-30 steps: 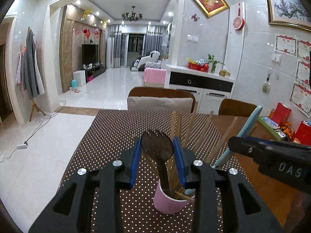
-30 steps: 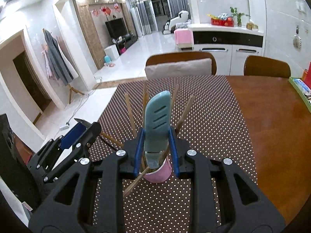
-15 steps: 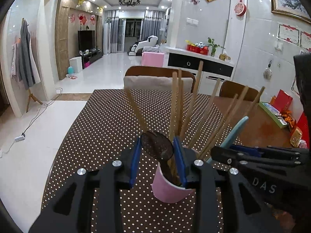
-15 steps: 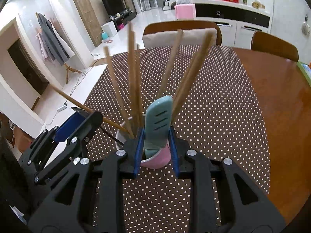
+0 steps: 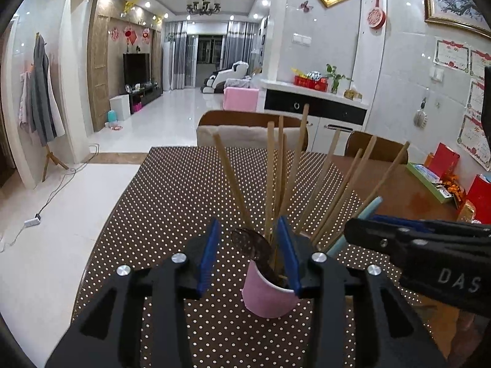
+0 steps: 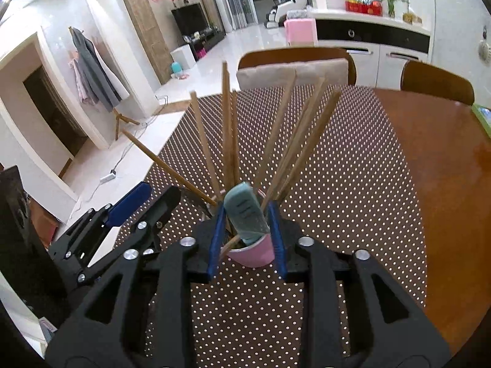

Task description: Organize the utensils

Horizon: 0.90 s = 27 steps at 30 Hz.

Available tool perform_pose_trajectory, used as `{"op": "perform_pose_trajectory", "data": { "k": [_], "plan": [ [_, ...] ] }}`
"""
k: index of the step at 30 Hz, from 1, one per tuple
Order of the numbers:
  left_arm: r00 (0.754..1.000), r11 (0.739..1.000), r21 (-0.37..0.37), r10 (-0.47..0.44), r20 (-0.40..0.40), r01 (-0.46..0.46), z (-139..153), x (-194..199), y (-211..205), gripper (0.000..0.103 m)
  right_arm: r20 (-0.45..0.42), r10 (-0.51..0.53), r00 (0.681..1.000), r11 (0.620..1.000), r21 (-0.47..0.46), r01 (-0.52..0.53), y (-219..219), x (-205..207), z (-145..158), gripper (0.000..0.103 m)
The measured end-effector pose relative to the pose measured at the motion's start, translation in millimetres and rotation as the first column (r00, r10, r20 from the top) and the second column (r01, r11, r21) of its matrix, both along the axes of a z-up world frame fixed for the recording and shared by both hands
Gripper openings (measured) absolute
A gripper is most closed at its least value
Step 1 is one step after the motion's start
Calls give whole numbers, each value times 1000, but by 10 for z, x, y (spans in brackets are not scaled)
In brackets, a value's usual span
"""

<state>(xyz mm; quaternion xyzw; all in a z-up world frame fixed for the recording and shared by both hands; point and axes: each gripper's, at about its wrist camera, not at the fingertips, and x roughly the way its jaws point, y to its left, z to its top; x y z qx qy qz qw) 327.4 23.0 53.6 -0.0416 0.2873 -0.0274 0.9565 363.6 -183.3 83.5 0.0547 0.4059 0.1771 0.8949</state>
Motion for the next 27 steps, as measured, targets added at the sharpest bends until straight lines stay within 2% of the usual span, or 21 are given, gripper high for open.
{"op": "perform_pose_trajectory", "data": {
  "k": [1, 9, 14, 21, 27],
  "plan": [
    [1000, 1000, 0, 0, 4, 0, 16, -26, -2, 40, 14, -2, 1000, 1000, 5, 2, -11, -34, 35, 52],
    [998, 1000, -2, 3, 65, -3, 221, -322, 3, 46, 87, -18, 996, 1000, 17, 17, -81, -353, 295, 52],
    [994, 1000, 5, -1, 107, 0, 340, -553, -28, 51, 103, -22, 994, 1000, 21, 20, -154, -512, 361, 52],
    [990, 1000, 23, -5, 142, 2, 385, -872, -65, 58, 118, -20, 993, 1000, 15, 19, -225, -774, 341, 57],
    [988, 999, 30, 6, 152, -10, 283, -1125, -55, 63, 142, -28, 989, 1000, 5, 28, -295, -1014, 214, 65]
  ]
}}
